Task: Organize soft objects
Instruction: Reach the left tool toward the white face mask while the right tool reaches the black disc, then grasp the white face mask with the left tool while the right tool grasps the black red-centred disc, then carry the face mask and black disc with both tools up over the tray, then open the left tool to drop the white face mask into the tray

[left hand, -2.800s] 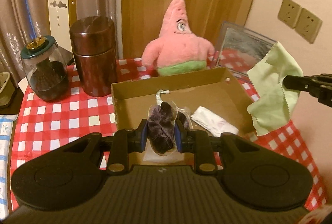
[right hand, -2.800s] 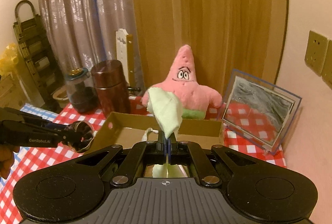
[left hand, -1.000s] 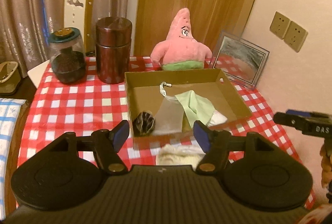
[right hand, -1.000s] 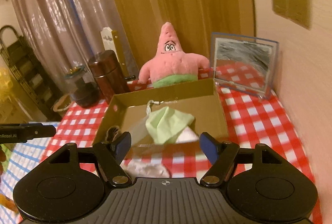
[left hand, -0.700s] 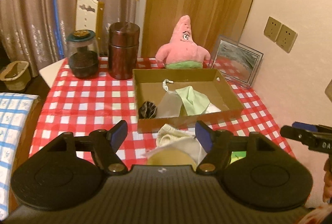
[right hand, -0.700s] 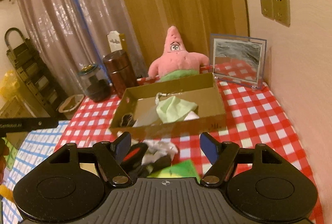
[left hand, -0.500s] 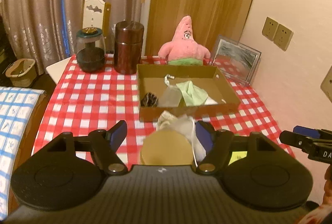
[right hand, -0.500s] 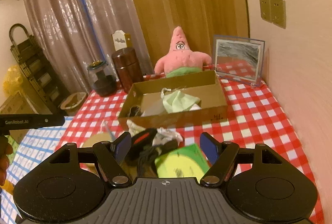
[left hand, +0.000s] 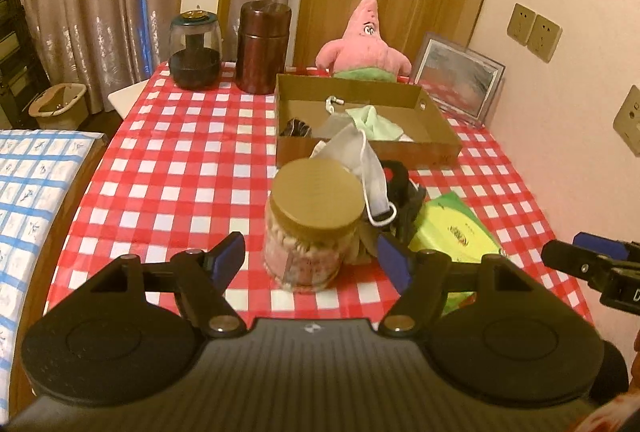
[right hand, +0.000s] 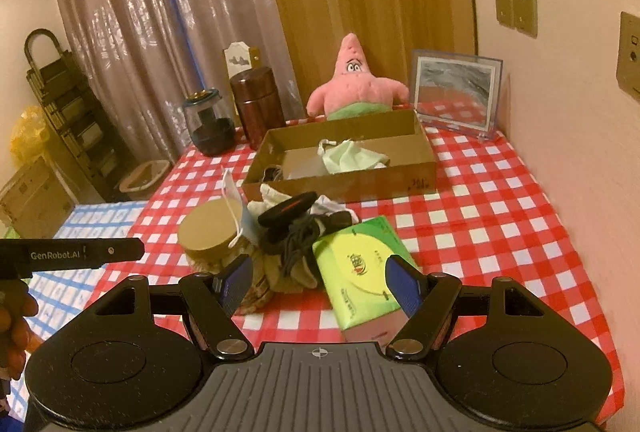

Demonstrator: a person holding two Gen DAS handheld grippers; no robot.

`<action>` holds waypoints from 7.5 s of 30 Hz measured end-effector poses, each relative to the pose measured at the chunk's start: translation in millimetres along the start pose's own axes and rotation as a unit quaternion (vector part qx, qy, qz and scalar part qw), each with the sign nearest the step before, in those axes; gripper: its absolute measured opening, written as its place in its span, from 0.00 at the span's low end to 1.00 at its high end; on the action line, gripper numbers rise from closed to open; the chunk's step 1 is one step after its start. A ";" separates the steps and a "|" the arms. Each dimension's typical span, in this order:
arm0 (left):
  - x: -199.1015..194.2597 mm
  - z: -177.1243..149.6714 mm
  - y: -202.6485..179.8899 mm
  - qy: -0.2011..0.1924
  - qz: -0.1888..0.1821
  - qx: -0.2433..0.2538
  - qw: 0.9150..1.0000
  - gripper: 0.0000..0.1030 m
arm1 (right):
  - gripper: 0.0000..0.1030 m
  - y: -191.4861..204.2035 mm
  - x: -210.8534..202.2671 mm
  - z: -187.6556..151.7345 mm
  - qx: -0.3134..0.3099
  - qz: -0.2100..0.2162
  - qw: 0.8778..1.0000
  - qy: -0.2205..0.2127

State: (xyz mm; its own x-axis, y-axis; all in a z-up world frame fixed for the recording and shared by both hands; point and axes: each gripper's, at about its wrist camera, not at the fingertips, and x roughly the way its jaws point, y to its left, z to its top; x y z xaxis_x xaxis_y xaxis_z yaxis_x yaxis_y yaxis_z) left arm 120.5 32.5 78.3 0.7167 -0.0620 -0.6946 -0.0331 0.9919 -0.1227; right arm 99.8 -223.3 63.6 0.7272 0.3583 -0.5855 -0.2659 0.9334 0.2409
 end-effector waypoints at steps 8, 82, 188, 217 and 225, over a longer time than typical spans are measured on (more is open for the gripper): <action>-10.8 -17.3 -2.2 0.005 -0.001 0.000 1.000 0.68 | 0.71 2.3 -4.0 -5.8 -0.007 -0.005 1.000 0.002; 150.3 58.0 -28.5 0.022 -0.048 0.042 0.998 0.02 | 0.70 -30.7 141.2 30.2 -0.001 0.018 0.999 0.045; 80.0 176.6 -32.4 -0.026 -0.189 0.281 0.940 0.00 | 0.09 -21.2 118.0 120.0 0.006 0.042 0.999 -0.022; 272.5 211.4 -51.8 0.010 -0.035 0.253 0.967 0.36 | 0.09 -103.8 262.7 174.2 0.008 -0.013 1.000 -0.012; 273.4 202.8 -35.2 0.021 -0.058 0.232 0.971 0.36 | 0.09 -121.2 278.2 169.0 0.022 -0.018 1.000 0.002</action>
State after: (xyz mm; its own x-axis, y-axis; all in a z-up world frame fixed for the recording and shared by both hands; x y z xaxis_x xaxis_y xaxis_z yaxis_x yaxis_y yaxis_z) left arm 458.9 3.1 36.5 0.6682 -0.1706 -0.7242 0.3694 0.9210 0.1239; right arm 441.3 -240.1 2.3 0.7334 0.3250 -0.5970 -0.2117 0.9438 0.2537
